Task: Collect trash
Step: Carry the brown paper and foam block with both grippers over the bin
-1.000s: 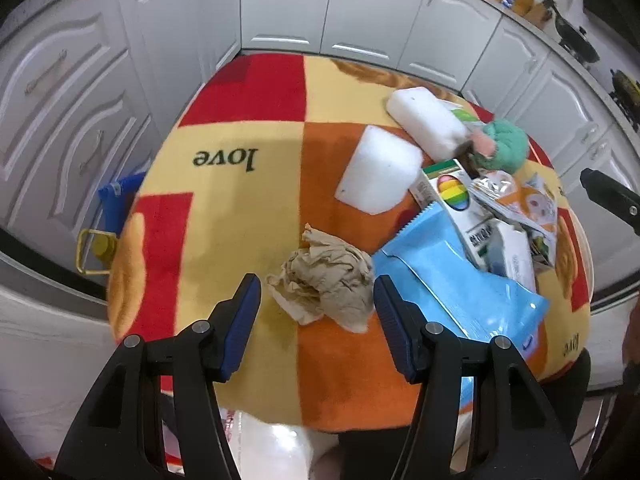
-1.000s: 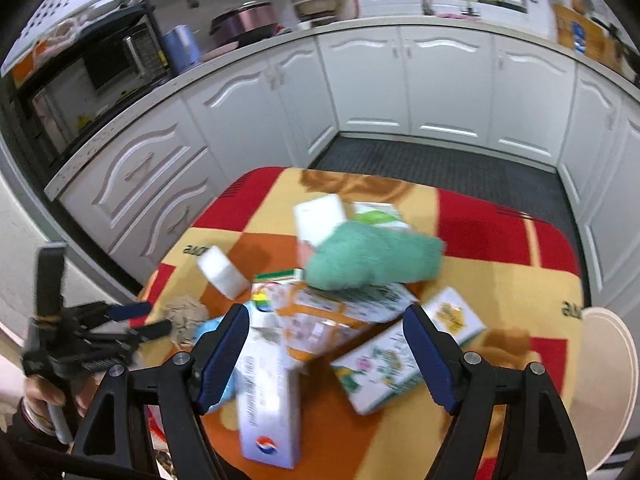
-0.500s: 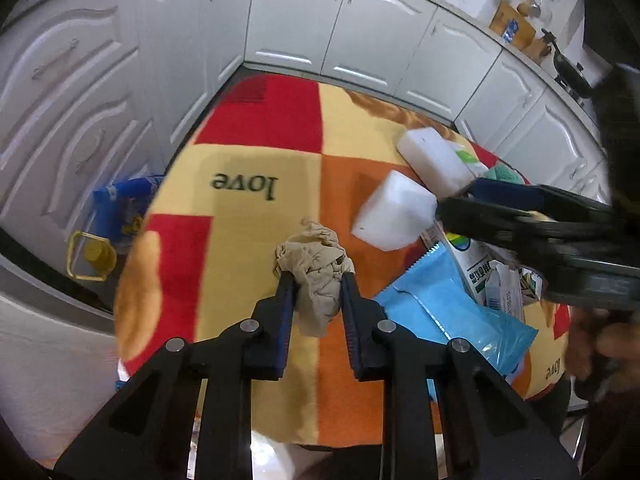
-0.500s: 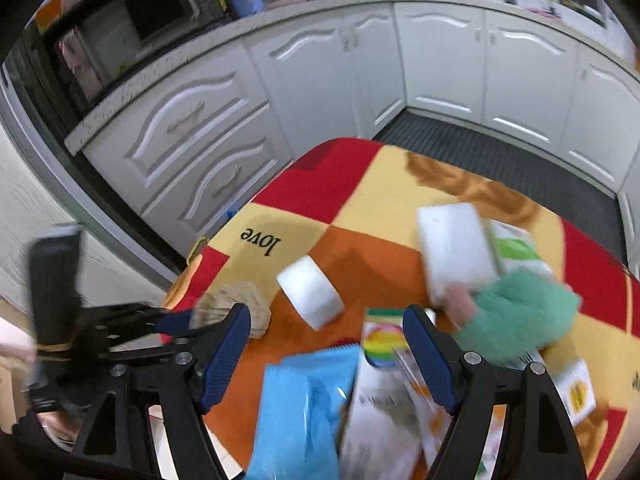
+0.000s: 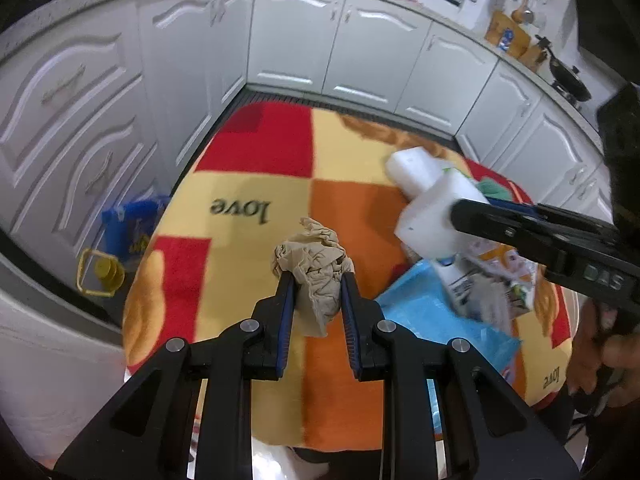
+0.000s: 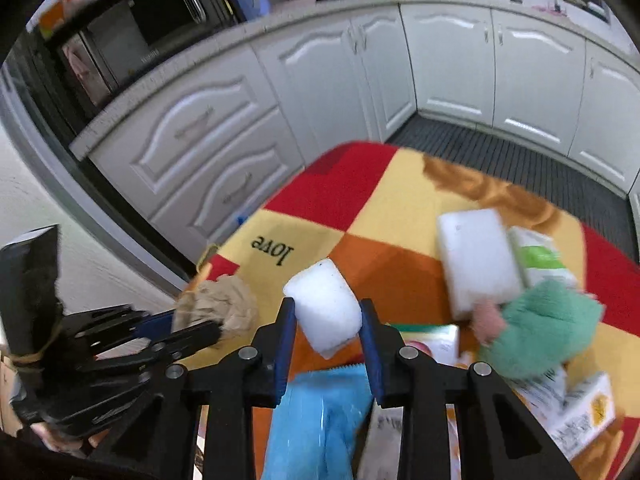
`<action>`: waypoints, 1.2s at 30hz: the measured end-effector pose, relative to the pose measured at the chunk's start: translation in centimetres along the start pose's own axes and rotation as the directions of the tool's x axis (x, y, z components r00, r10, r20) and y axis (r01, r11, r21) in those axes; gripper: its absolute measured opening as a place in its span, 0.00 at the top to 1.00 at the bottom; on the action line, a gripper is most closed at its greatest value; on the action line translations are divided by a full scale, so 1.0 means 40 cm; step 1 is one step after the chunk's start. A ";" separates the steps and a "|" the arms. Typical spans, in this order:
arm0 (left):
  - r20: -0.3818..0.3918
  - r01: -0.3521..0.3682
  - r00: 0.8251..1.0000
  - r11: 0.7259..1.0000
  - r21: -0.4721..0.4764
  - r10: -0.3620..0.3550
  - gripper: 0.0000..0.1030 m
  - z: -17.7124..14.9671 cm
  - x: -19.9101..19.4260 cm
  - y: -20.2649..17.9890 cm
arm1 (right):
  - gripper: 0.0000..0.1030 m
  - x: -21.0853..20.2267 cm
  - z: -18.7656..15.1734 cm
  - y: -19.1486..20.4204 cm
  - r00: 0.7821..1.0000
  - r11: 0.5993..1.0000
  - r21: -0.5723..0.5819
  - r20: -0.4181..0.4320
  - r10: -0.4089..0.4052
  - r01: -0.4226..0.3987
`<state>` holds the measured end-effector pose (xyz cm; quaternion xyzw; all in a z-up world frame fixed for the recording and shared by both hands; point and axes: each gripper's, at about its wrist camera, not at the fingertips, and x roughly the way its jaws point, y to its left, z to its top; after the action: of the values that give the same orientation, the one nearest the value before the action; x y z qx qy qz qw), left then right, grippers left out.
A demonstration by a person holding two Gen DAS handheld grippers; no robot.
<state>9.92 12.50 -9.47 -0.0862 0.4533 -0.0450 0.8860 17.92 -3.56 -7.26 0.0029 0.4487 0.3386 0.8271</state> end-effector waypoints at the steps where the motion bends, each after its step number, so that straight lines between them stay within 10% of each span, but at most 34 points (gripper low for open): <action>1: 0.010 -0.003 1.000 1.000 0.012 0.003 0.80 0.002 -0.006 -0.015 | 0.71 -0.023 -0.007 -0.005 1.000 1.000 0.005 0.013 -0.005 0.005; 36: 0.080 0.081 0.991 0.950 0.301 -0.110 0.80 -0.006 -0.021 -0.580 | 0.71 -0.474 -0.300 -0.324 0.936 0.930 0.239 0.147 -0.319 0.280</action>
<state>9.21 -10.13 -4.44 0.0243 0.3939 -0.1512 0.9063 9.25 -27.80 -4.41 0.0544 0.3998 0.1559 0.9016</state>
